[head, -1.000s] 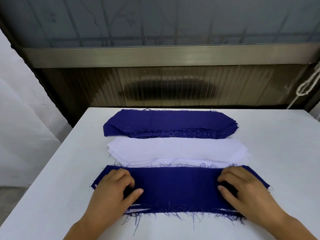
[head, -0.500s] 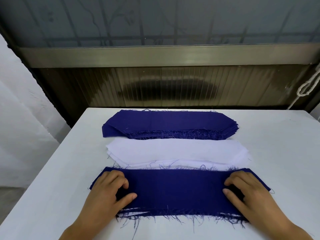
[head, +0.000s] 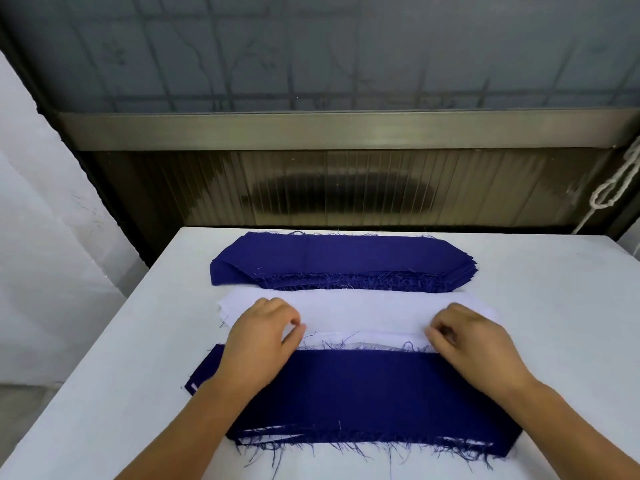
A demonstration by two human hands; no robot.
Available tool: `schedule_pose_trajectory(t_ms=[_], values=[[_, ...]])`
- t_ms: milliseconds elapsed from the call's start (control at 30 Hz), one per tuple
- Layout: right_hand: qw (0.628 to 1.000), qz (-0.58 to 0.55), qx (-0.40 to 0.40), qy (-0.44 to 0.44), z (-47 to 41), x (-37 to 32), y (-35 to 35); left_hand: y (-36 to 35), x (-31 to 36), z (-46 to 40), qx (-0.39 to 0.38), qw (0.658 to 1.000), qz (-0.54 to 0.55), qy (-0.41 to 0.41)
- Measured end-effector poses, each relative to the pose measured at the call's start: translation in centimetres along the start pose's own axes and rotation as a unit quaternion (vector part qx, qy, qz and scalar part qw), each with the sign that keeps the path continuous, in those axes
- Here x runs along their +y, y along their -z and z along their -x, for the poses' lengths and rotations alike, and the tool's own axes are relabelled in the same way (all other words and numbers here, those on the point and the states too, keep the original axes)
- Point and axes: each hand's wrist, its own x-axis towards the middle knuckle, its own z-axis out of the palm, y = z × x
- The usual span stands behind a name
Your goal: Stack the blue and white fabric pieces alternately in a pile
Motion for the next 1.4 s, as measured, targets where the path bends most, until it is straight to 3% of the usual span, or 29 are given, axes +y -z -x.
schedule_pose_trajectory(t_ms=[133,333,567,667,800,967,1200,1400], values=[[0.998,-0.001,0.062,0.023,-5.0,0.1,-0.6,-1.8,-0.8,-4.6,0.031,0.998,-0.04,-0.027],[1.0,0.027,0.014,0.002,-9.5,1.1,-1.1,-3.4,-3.4,-8.9,-0.054,0.995,-0.09,0.004],[0.997,0.061,0.036,0.027,-9.8,2.0,-1.5,-3.5,-3.9,-8.6,-0.041,0.991,-0.124,-0.033],[0.998,0.027,0.053,0.016,-10.3,2.0,-1.6,-3.4,-3.5,-8.4,-0.026,0.994,-0.101,-0.032],[0.997,-0.036,0.071,0.003,-10.3,2.0,-1.7,-3.1,-3.2,-8.4,-0.033,0.987,-0.149,-0.053],[0.994,-0.057,0.091,0.002,-10.2,1.6,-1.8,-2.8,-3.2,-8.9,-0.057,0.982,-0.179,-0.014],[0.993,-0.091,0.069,-0.032,-10.5,1.4,-1.6,-2.3,-3.2,-10.0,-0.025,0.996,-0.062,0.062],[0.972,-0.215,-0.012,-0.092,-11.9,1.7,0.0,-2.1,-3.9,-11.9,-0.101,0.983,0.043,0.146]])
